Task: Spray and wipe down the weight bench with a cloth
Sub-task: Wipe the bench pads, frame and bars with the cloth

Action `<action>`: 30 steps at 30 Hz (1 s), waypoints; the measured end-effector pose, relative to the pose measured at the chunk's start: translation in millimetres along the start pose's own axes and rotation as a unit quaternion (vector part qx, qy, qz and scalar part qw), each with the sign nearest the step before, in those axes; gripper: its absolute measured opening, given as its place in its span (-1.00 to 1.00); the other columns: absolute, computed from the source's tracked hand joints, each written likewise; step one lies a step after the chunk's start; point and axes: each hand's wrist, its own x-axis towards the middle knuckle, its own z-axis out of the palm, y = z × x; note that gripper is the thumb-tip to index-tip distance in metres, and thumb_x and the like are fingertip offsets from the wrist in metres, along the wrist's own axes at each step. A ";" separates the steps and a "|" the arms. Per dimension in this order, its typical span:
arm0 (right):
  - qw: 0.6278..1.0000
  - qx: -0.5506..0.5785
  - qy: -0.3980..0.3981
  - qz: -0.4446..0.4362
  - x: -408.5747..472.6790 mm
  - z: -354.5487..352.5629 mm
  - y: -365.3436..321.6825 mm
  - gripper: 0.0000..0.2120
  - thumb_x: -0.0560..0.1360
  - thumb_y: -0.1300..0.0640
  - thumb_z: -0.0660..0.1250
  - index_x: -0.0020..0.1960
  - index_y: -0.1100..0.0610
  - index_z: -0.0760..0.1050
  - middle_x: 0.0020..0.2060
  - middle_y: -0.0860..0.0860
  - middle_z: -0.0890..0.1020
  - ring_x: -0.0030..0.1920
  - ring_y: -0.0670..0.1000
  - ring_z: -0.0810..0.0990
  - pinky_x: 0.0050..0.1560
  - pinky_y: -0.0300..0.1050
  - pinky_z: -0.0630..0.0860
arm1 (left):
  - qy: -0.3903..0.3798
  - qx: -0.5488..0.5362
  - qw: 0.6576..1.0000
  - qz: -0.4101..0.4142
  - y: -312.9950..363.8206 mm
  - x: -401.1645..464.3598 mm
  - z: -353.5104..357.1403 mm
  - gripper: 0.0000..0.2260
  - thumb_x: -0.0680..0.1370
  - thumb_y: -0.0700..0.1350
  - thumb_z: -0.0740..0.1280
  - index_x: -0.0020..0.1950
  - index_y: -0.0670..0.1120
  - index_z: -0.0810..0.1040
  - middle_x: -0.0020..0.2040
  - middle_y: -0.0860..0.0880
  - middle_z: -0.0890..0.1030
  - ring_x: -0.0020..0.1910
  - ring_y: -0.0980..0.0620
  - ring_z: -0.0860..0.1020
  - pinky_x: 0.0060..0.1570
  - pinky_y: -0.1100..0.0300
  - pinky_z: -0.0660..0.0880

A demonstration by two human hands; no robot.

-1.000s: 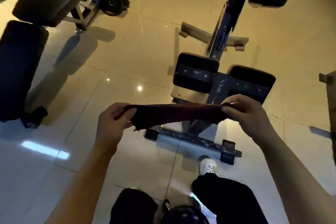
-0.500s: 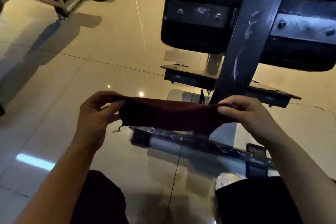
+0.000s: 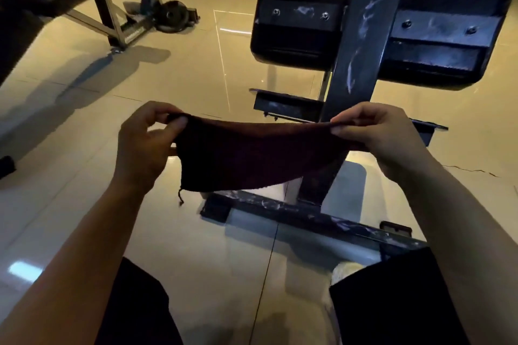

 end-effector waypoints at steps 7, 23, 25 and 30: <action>0.999 0.011 0.002 -0.034 -31.0 -16.3 -17.5 -0.74 0.35 0.43 0.45 -0.11 0.10 0.60 -0.16 0.15 0.61 -0.09 0.05 0.63 -0.06 -0.18 0.63 | 0.005 -0.002 1.000 -0.014 40.3 -18.6 -17.5 -0.81 0.55 -0.31 0.33 -0.01 -0.01 0.55 -0.05 0.00 0.57 0.05 -0.03 0.59 -0.14 0.21 0.63; 0.997 0.045 -0.039 -0.041 -95.1 -56.3 -32.3 -0.82 0.43 0.43 0.37 -0.14 0.17 0.60 -0.15 0.08 0.61 -0.07 0.00 0.59 -0.13 -0.22 0.50 | 0.026 -0.075 0.992 -0.102 125.2 -81.7 -10.2 -0.88 0.63 -0.18 0.21 0.09 0.04 0.42 -0.01 0.00 0.62 0.06 0.03 0.61 -0.10 0.15 0.58; 0.996 0.041 -0.060 -0.043 -97.6 -56.5 -33.8 -0.84 0.47 0.40 0.33 -0.15 0.17 0.57 -0.19 0.08 0.61 -0.10 0.02 0.61 -0.10 -0.14 0.56 | 0.030 -0.002 0.997 -0.072 136.0 -82.9 -10.4 -0.87 0.63 -0.18 0.22 0.11 0.04 0.39 0.00 -0.04 0.61 0.04 0.03 0.59 -0.11 0.11 0.58; 0.993 0.082 -0.082 -0.025 -91.4 -46.9 -38.5 -0.86 0.50 0.35 0.32 -0.09 0.13 0.56 -0.31 -0.03 0.66 -0.22 -0.04 0.65 -0.19 -0.13 0.60 | 0.018 0.008 0.995 -0.103 140.0 -83.5 -23.0 -0.82 0.58 -0.27 0.28 0.12 -0.03 0.46 -0.01 -0.08 0.61 0.01 0.01 0.61 -0.17 0.19 0.59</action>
